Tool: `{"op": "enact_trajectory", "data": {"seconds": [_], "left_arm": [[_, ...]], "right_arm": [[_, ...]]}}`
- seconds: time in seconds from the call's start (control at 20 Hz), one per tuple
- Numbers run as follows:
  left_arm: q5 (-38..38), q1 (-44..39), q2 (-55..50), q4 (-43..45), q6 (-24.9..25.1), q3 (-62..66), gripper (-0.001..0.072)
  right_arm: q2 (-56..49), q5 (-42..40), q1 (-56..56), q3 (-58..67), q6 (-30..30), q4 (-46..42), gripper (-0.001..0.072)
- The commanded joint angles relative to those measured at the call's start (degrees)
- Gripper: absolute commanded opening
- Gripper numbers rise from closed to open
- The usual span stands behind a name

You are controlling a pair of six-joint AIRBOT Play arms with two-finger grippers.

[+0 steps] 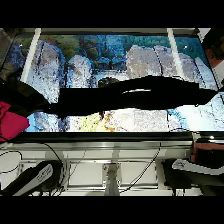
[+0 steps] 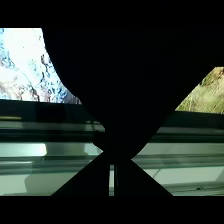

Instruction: Fold the clothes and pants, and hang the long-sleeved shirts on hangers.

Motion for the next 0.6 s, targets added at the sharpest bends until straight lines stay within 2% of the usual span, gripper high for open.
{"op": "enact_trajectory", "data": {"seconds": [0.0,0.25,0.35,0.55], "left_arm": [[3.5,-2.4,0.1,0.4,2.2,-8.7,0.0005],[5.2,-6.1,0.2,0.4,2.4,-8.6,0.0006],[9.1,-6.4,0.2,-1.4,2.5,-8.6,0.0005],[14.7,-6.4,1.0,-19.0,10.9,-4.3,0.0006]], "right_arm": [[-2.1,1.0,-0.2,-0.2,1.8,-7.1,0.0018],[-3.1,-4.7,-0.2,-0.2,5.0,-5.9,0.0017],[-3.1,-9.2,-0.1,-0.2,6.7,-1.2,0.0017],[-3.0,-18.5,-0.1,-0.2,7.6,13.4,0.0017]]}}
